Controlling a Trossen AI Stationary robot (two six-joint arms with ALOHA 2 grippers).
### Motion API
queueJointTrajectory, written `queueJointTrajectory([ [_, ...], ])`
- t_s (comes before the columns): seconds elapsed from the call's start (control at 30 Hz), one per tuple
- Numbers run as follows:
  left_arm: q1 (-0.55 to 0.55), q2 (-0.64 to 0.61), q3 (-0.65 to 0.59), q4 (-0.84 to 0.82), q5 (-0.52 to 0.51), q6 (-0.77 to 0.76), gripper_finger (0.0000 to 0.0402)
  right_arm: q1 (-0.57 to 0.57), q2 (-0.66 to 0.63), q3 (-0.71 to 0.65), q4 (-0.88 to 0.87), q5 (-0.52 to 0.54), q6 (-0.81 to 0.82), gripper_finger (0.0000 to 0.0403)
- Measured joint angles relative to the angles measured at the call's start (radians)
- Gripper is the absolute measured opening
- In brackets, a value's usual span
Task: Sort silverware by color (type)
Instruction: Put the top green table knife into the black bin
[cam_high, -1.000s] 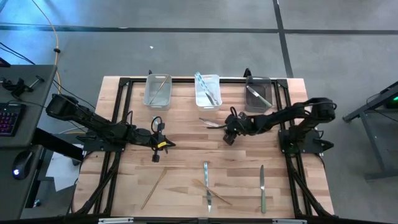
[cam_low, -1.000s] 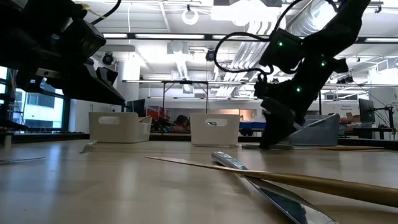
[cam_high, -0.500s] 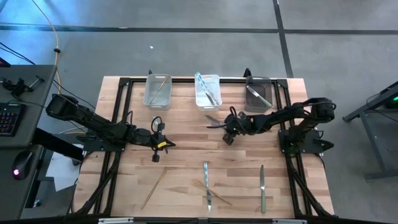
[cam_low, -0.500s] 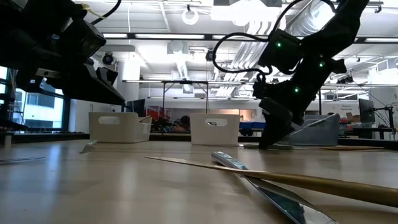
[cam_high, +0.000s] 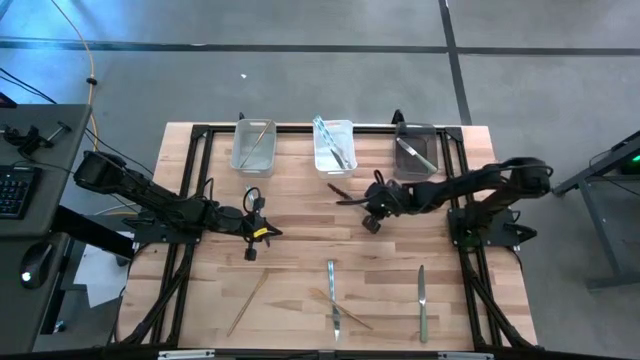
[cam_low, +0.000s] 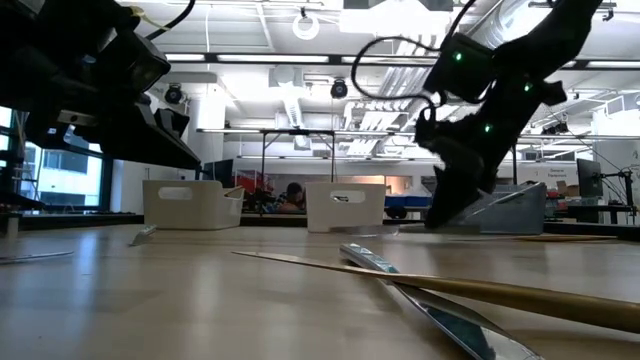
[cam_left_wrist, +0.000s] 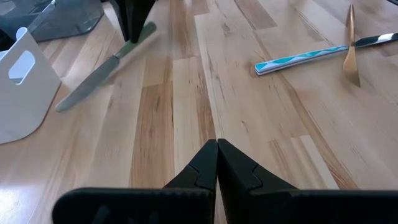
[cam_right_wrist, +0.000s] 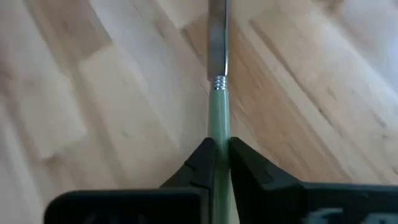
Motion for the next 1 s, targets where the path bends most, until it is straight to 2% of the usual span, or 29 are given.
queueJointTrajectory([
  [0.23, 0.000, 0.000, 0.000, 0.000, 0.000, 0.000, 0.0000, 0.000, -0.069, 0.001, -0.057, 0.030, 0.000, 0.0001],
  [0.73, 0.000, 0.000, -0.001, -0.001, 0.000, 0.000, 0.0000, 0.034, -0.003, 0.007, -0.110, 0.084, 0.011, 0.0002],
  [1.0, 0.000, 0.000, -0.001, 0.000, 0.000, 0.000, 0.0000, 0.034, 0.000, 0.004, -0.128, 0.045, 0.054, 0.0059],
])
